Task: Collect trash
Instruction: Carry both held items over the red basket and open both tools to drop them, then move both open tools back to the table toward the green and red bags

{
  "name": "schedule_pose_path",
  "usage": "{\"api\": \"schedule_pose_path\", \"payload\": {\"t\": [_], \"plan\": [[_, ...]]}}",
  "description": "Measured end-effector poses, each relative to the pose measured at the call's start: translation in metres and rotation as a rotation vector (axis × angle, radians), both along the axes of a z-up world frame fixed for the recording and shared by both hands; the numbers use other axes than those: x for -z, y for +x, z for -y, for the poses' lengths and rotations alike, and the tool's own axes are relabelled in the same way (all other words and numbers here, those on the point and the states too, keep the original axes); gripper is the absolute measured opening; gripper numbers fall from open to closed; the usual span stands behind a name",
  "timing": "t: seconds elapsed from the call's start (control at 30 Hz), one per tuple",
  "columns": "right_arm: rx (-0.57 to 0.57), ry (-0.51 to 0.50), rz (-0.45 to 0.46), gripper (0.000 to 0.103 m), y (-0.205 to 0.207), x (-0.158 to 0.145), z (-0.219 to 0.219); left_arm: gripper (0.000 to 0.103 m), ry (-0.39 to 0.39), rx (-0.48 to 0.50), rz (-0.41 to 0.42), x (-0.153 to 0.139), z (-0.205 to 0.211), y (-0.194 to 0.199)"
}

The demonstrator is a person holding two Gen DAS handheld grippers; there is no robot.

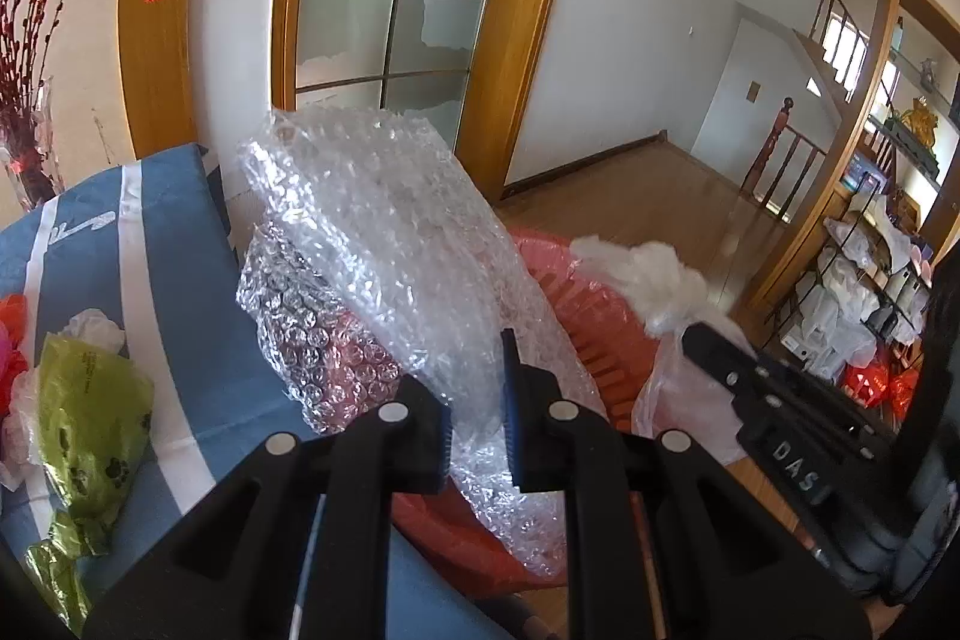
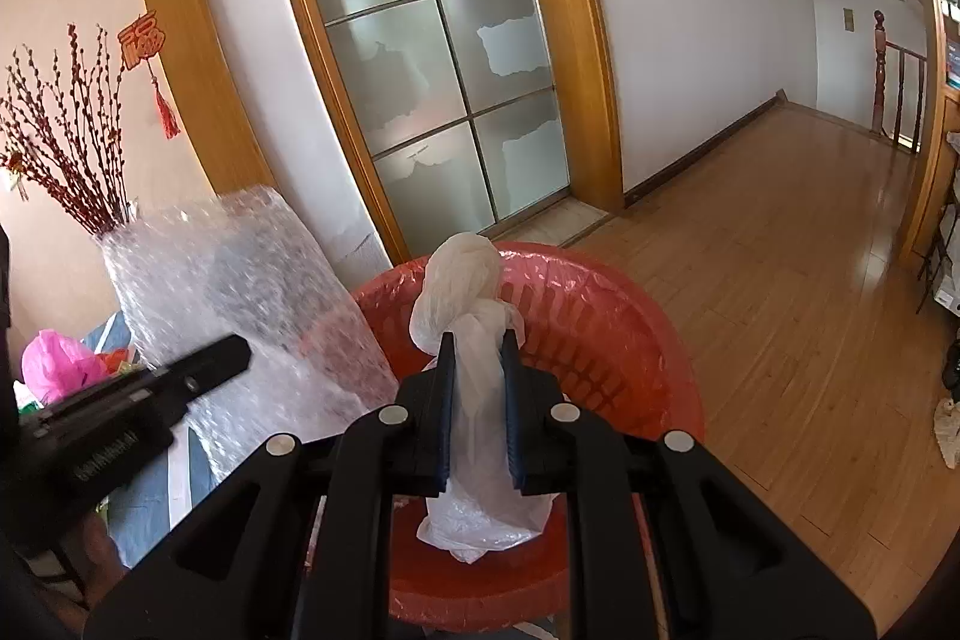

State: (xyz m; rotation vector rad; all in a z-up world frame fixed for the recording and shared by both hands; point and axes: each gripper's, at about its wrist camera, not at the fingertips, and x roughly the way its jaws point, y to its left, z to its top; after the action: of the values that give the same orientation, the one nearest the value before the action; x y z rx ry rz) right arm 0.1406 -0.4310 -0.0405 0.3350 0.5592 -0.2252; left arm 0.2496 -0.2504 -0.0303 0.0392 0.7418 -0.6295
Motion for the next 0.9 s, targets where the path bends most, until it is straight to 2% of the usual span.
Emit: {"api": "schedule_pose_path", "payload": {"t": [0.13,0.2,0.27,0.33,0.5,0.63,0.9], "plan": [[0.001,0.014,0.007,0.015,0.002,0.0,0.004,0.016,0.02,-0.006,-0.01,0.008,0.002,0.006],[0.001,0.025,0.013,0.02,0.001,0.0,0.006,0.018,0.027,-0.008,-0.013,0.01,0.002,0.006],[0.003,0.028,0.017,0.035,-0.001,0.0,0.007,0.033,0.031,-0.014,-0.02,0.013,0.003,0.008],[0.009,0.031,0.027,0.044,-0.002,-0.001,0.009,0.042,0.029,-0.023,-0.024,0.015,0.001,0.008],[0.034,0.028,0.028,0.046,-0.006,-0.002,0.013,0.047,0.037,-0.039,-0.034,0.017,-0.009,0.009],[0.063,0.004,0.027,0.053,-0.012,-0.003,0.014,0.052,0.038,-0.073,-0.038,0.018,-0.023,0.006],[0.064,-0.059,0.022,0.053,-0.018,-0.008,-0.002,0.058,0.06,-0.173,-0.025,0.015,-0.065,-0.011]]}}
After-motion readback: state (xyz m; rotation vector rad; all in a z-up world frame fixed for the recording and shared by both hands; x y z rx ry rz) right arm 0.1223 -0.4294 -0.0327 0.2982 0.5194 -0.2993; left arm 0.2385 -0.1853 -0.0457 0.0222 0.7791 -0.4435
